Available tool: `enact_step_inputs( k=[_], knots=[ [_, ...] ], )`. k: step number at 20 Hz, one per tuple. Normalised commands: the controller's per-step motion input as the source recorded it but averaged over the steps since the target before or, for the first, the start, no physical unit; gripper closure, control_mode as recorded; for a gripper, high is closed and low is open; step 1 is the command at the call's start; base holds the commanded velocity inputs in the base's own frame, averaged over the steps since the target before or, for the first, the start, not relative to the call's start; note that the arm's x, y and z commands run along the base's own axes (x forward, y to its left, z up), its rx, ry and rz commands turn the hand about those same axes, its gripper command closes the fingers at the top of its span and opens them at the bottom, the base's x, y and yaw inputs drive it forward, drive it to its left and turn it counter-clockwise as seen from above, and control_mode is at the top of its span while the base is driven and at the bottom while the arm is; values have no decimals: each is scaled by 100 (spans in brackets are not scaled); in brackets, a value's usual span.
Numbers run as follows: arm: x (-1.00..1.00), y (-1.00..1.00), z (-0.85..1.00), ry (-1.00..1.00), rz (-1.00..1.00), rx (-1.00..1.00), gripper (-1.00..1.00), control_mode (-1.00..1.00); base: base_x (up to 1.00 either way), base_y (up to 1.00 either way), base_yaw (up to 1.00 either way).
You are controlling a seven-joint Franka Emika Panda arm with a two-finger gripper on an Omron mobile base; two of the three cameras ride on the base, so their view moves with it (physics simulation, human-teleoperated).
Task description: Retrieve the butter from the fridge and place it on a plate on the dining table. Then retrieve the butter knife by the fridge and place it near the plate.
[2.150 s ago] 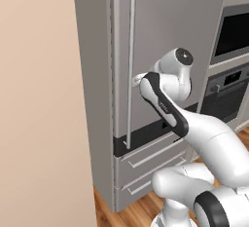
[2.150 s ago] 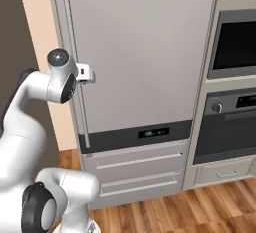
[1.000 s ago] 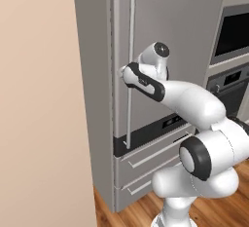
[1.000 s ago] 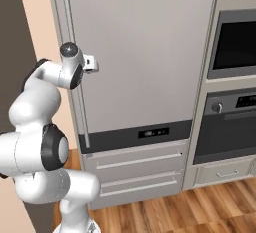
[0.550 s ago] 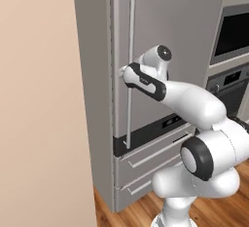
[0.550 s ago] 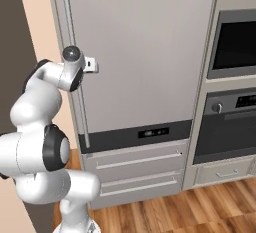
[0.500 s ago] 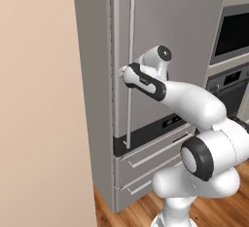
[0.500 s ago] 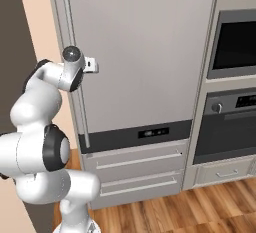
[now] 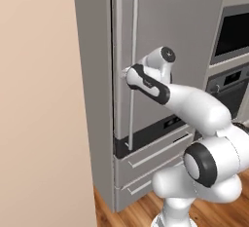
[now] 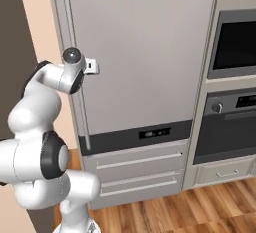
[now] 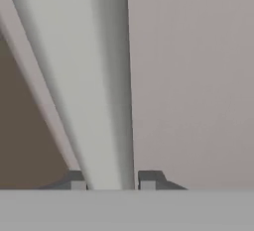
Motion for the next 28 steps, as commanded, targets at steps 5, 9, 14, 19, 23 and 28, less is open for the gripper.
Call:
enact_step_inputs(
  k=[5, 9, 14, 19, 23, 28],
  knots=[
    [-60, -100, 0, 5, 1, 0, 100, -100, 0, 0, 0],
    [-83, -100, 0, 13, 3, 0, 100, -100, 0, 0, 0],
    [-76, -100, 0, 22, 1, 0, 100, -100, 0, 0, 0],
    [-60, -100, 0, 19, 4, 0, 100, -100, 0, 0, 0],
    [-63, -75, 0, 0, 0, 0, 100, -100, 0, 0, 0],
    [-47, -82, 0, 0, 0, 0, -100, -100, 0, 0, 0]
  ],
)
